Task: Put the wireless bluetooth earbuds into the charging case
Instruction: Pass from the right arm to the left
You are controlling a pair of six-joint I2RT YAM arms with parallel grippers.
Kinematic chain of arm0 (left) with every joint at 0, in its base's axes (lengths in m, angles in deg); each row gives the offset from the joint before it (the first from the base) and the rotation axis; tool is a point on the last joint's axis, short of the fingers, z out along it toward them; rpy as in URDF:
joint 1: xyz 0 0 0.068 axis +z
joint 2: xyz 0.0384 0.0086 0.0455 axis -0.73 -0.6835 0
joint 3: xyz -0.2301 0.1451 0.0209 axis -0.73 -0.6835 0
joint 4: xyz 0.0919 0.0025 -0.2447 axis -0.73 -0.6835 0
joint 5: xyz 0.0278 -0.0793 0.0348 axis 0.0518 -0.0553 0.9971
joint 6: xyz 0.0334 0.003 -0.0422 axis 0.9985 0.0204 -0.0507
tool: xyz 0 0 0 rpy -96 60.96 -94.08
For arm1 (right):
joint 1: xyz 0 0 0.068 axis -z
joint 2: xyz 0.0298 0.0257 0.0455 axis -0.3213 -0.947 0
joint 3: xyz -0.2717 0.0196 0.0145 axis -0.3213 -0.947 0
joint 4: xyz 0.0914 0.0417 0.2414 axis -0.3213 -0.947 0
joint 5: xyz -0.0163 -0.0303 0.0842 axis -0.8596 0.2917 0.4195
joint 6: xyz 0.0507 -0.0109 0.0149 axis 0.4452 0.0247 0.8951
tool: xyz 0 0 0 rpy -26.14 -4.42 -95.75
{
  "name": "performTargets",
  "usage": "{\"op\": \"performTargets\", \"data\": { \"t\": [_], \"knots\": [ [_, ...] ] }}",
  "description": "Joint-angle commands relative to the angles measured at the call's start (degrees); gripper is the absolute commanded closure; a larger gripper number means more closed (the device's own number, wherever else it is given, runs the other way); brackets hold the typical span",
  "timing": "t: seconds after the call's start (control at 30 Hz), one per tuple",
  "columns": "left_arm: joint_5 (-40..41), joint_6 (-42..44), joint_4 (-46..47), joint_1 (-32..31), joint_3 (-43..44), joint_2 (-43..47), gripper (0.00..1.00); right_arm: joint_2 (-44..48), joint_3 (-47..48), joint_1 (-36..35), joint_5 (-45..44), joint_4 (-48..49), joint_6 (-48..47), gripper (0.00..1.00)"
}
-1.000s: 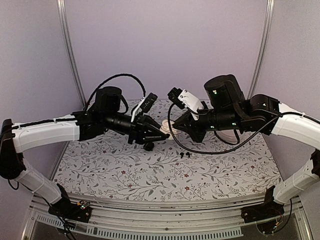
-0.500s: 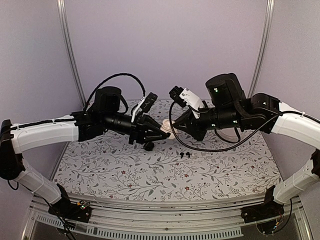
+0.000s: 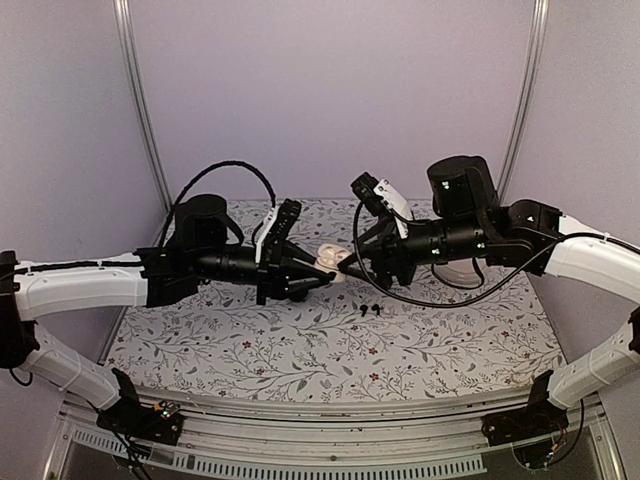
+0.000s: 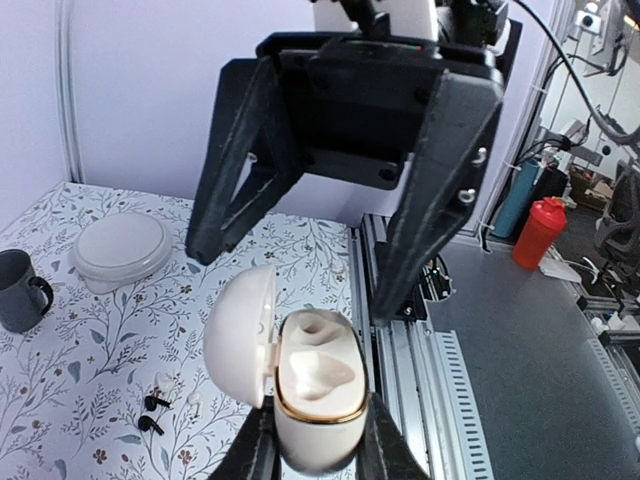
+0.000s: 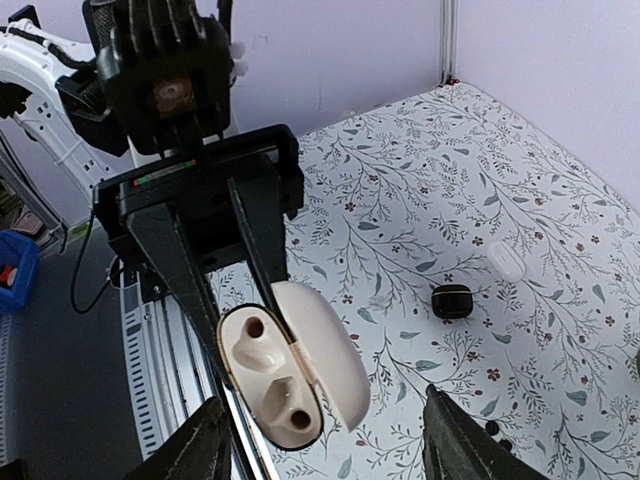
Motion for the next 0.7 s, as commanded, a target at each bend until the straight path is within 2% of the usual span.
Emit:
{"op": "performTargets", "data": {
  "t": [0.0, 0.13, 0.3, 0.4, 0.57, 0.67],
  "knots": [
    [4.48, -2.4, 6.63, 0.3, -2.81, -0.47, 1.0, 3.52, -2.66, 0.34, 4.56, 5.94, 4.55, 0.31],
    [5.45, -5.12, 10.64, 1.45, -5.62, -0.84, 1.0, 6.29, -5.62, 1.35, 4.89, 7.45, 7.17, 0.25],
    [8.45, -6.24, 12.99, 3.08, -8.14, 0.76, 1.0, 9.64, -13.58, 7.63, 4.36, 7.09, 13.09, 0.24],
    [8.51, -6.31, 12.73, 4.04, -8.76, 1.89, 1.0, 9.62, -18.41, 10.08, 0.72, 6.09, 17.03, 0.2],
    [7.98, -6.52, 12.12, 5.13, -9.22, 3.19, 1.0, 6.16, -26.76, 13.24, -1.02, 10.33, 25.16, 0.21],
    [7.89, -6.48, 11.47, 5.44, -9.49, 4.01, 1.0, 1.98, -29.27, 13.31, -3.47, 12.36, 27.94, 0.28]
  ]
}}
